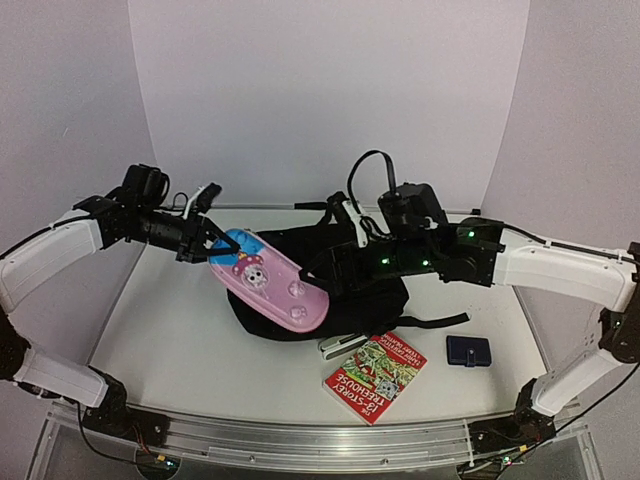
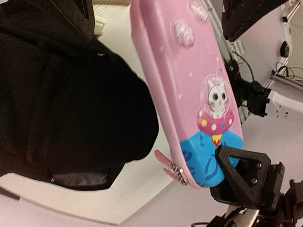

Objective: Pack the student bag
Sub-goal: Pick up the stationery from the center of the board.

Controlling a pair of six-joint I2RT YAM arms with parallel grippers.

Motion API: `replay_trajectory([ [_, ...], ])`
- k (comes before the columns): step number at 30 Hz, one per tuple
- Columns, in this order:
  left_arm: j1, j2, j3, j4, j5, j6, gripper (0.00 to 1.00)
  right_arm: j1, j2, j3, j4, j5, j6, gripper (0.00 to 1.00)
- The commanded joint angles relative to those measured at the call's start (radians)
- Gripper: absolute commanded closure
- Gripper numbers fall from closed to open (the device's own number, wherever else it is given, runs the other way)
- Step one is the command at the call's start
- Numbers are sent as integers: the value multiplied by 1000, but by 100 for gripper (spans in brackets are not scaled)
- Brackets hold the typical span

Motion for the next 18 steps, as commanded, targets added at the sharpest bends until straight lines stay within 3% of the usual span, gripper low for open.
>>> replay_trajectory([
  [1, 186, -39, 42, 51, -46, -90, 91, 95, 65, 100, 26, 437, -57, 12],
  [4, 337, -35, 27, 32, -119, -107, 95, 135, 146, 167, 49, 578, -78, 12],
  [8, 506, -102, -52, 158, -155, -173, 94, 169, 322, 298, 76, 583, -131, 12],
  [12, 563, -154, -98, 217, -269, -180, 89, 198, 495, 441, 74, 639, -154, 12],
  [18, 585, -128, -100, 231, -255, -199, 85, 203, 690, 614, 74, 660, -180, 14],
])
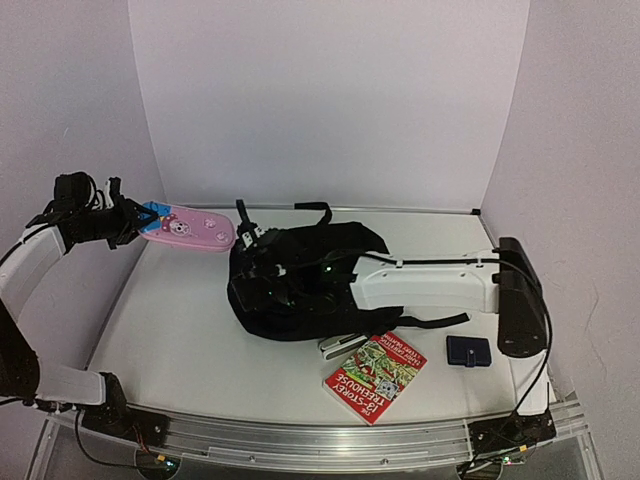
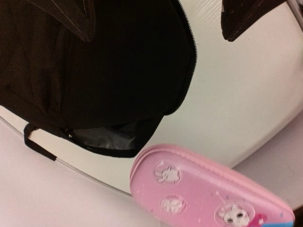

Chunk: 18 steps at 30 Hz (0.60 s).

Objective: Pack the student bag
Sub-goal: Pick up the stationery from the center of the board, then place the stationery in the student bag.

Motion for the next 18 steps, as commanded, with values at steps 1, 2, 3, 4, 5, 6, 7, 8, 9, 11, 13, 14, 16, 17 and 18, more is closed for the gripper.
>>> replay_trajectory([
  [1, 9, -8, -1, 93, -1, -31, 85, 7, 108, 147, 13, 62, -46, 15],
  [2, 9, -9, -8, 97, -1, -34, 85, 7, 135, 173, 11, 62, -52, 16],
  [3, 10, -10, -17, 101, -1, -36, 85, 7, 164, 201, 10, 63, -58, 16],
  [4, 10, -10, -25, 106, -1, -41, 85, 7, 187, 224, 7, 65, -62, 17],
  [5, 11, -8, -32, 110, -1, -44, 85, 7, 216, 246, 4, 69, -66, 18],
  [6, 11, -7, -36, 112, -1, -46, 84, 7, 243, 272, -2, 76, -70, 19],
  [7, 11, -4, -38, 111, -3, -46, 84, 7, 263, 297, -9, 86, -71, 21],
  [8, 10, -2, -40, 110, -1, -48, 84, 7, 293, 322, -18, 102, -72, 23],
  [9, 11, -3, -39, 109, 1, -48, 84, 7, 308, 342, -30, 127, -73, 26],
  [11, 11, -5, -36, 106, 5, -48, 83, 6, 349, 385, -54, 173, -75, 32],
  [13, 11, -11, -31, 98, 0, -45, 83, 5, 371, 411, -74, 222, -75, 38],
  [14, 11, -14, -28, 92, -4, -43, 83, 3, 380, 419, -81, 241, -74, 42],
  [16, 10, -25, -27, 86, -12, -44, 83, -1, 386, 427, -91, 270, -67, 50],
  [17, 10, -31, -29, 83, -16, -48, 83, -3, 385, 429, -94, 284, -60, 57],
  [18, 10, -39, -36, 85, -20, -57, 83, -6, 380, 428, -95, 294, -49, 68],
])
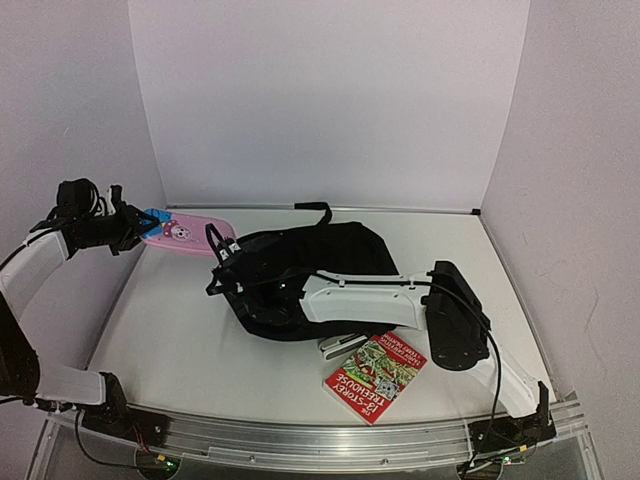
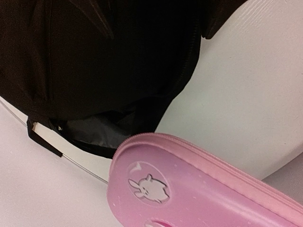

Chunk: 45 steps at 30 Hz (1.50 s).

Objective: Pack the student bag
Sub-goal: Place the stationery in the student bag.

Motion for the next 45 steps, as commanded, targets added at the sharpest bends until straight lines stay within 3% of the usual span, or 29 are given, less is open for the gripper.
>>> replay_trajectory([
  [1, 4, -53, 3, 52, -15, -30, 83, -13, -6, 48, -33, 118, 37, 78],
  [3, 3, -75, -46, 94, -20, -84, 83, -24, -35, 48, -33, 120, 82, 94],
  [6, 1, -102, -135, 179, -13, -177, 84, -42, -94, 41, -32, 128, 166, 100],
  [12, -79, -106, -245, 311, -28, -305, 84, -55, -249, -36, 18, 142, 263, 100],
  [16, -201, -60, -230, 342, -100, -319, 84, -56, -346, -136, 97, 102, 287, 100],
  [24, -295, 79, -201, 498, -142, -388, 86, -54, -459, -275, 178, 30, 323, 100],
  [36, -451, 277, -124, 734, -277, -477, 87, -54, -479, -331, 219, -22, 356, 100],
  [45, -577, 537, 58, 783, -401, -406, 87, -54, -483, -336, 228, -39, 377, 100],
])
